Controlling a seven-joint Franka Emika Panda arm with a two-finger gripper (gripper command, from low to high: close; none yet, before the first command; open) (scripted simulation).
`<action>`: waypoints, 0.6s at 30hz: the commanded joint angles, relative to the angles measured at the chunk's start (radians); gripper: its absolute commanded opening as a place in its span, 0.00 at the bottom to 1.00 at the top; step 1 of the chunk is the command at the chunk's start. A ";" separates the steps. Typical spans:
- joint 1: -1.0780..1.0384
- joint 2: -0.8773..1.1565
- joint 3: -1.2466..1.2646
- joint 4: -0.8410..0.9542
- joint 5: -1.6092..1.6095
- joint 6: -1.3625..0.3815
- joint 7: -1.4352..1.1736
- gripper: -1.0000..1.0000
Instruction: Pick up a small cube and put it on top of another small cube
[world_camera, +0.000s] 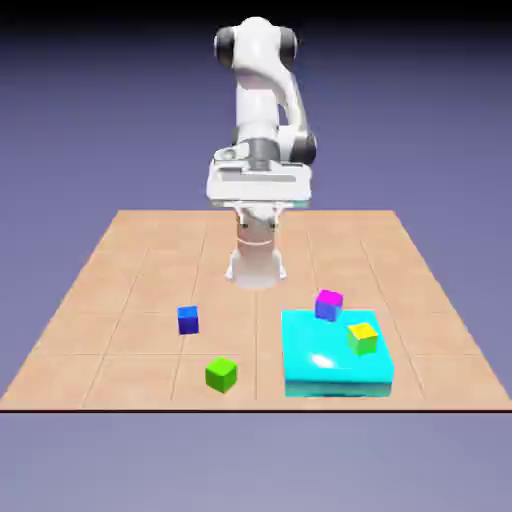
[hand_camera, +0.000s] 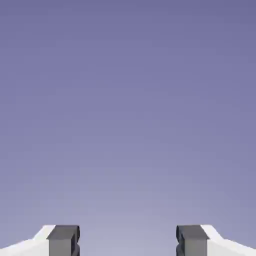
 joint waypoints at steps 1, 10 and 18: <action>-0.011 0.029 0.014 -0.001 -0.044 -0.040 0.005 0.50; -0.113 0.291 0.142 -0.007 -0.435 -0.399 0.049 0.50; -0.203 0.524 0.256 -0.012 -0.783 -0.718 0.088 0.50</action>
